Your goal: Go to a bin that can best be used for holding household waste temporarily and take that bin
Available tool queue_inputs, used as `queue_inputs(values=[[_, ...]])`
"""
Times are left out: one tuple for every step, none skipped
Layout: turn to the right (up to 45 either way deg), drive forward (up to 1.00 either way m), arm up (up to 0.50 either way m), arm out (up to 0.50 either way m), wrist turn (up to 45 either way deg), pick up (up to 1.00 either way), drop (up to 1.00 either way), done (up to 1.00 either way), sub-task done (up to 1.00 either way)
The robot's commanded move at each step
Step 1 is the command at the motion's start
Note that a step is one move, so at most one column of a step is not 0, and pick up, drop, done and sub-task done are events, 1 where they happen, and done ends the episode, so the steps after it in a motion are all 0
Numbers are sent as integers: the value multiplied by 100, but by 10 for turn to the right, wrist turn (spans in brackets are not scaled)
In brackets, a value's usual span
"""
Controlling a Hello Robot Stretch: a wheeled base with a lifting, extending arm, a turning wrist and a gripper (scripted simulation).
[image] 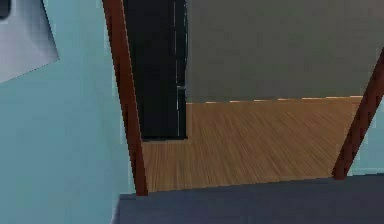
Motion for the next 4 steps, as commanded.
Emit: queue_inputs(values=[[0,15,0,0,0,0,0,0,0],[450,0,0,0,0,0,0,0,0],[450,0,0,0,0,0,0,0,0],[300,0,0,0,0,0,0,0,0]])
